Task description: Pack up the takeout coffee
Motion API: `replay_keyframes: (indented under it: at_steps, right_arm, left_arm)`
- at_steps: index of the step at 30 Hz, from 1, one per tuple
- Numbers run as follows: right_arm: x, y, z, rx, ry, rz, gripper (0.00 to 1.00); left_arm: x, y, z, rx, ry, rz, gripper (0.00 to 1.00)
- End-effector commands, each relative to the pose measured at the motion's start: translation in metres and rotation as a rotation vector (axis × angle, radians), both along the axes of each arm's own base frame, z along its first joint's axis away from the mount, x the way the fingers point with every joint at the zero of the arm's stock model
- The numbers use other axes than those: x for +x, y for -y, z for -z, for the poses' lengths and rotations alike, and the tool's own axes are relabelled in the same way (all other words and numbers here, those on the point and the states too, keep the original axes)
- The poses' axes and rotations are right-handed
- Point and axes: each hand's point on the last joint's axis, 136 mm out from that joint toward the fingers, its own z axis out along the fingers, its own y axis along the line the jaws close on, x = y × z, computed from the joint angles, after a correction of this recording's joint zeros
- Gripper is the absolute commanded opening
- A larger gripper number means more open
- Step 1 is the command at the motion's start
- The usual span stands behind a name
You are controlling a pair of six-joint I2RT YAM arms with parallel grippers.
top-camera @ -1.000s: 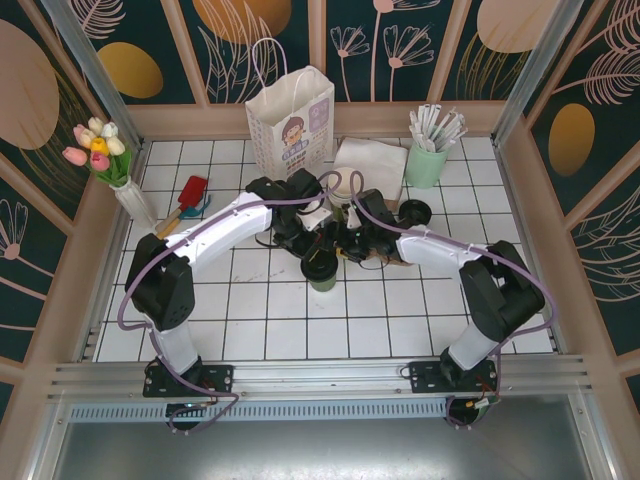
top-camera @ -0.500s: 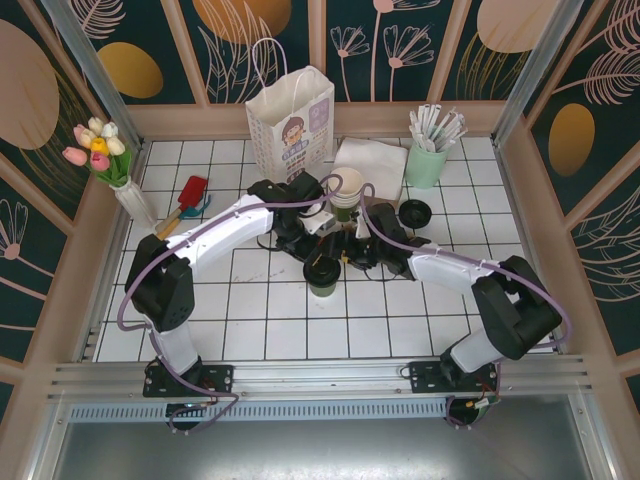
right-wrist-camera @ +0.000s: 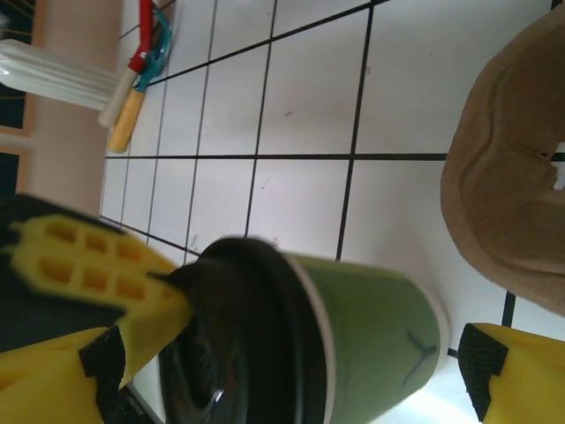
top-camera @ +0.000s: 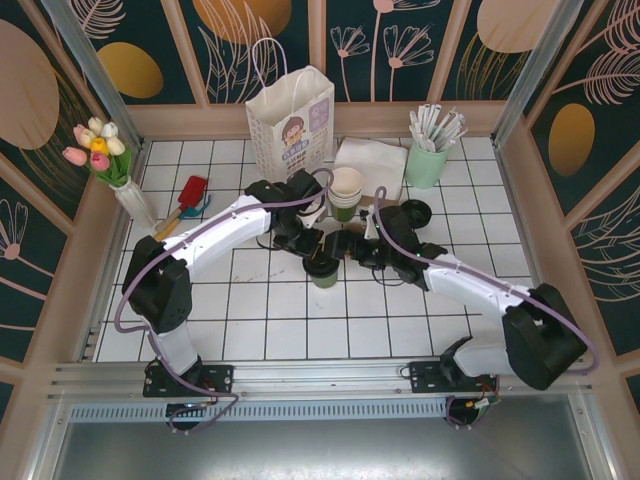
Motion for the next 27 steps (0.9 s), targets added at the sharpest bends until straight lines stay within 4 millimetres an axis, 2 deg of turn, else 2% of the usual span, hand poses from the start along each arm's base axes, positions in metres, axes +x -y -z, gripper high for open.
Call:
replay_keyframes:
  at_steps: [1,6,9,11,15,21,27]
  right_arm:
    - [-0.015,0.004,0.013,-0.004,-0.029,-0.019,0.96]
    - [-0.019,-0.004,0.017,-0.011,-0.052,-0.048,0.86]
    - [-0.015,-0.007,0.018,-0.03,-0.057,-0.05,0.78]
    - [-0.012,-0.008,0.017,-0.039,-0.056,-0.052,0.77]
    - [-0.008,-0.007,0.016,-0.074,-0.049,-0.053,0.74]
    - [-0.004,-0.015,0.013,-0.074,-0.065,-0.071,0.7]
    - [-0.006,-0.018,0.018,-0.082,-0.093,-0.09,0.64]
  left_arm:
    - [0.009,-0.004,-0.011,-0.016,0.041,-0.114,0.04]
    - [0.01,0.013,-0.027,-0.128,0.029,-0.147,0.08]
    - [0.008,0.014,-0.026,-0.139,0.017,-0.156,0.14]
    - [0.007,0.014,-0.025,-0.136,0.009,-0.157,0.15]
    - [0.004,0.012,-0.021,-0.125,-0.001,-0.152,0.15]
    - [0.001,0.007,-0.017,-0.083,-0.034,-0.147,0.03]
    - [-0.007,0.0,-0.018,-0.05,-0.059,-0.137,0.03]
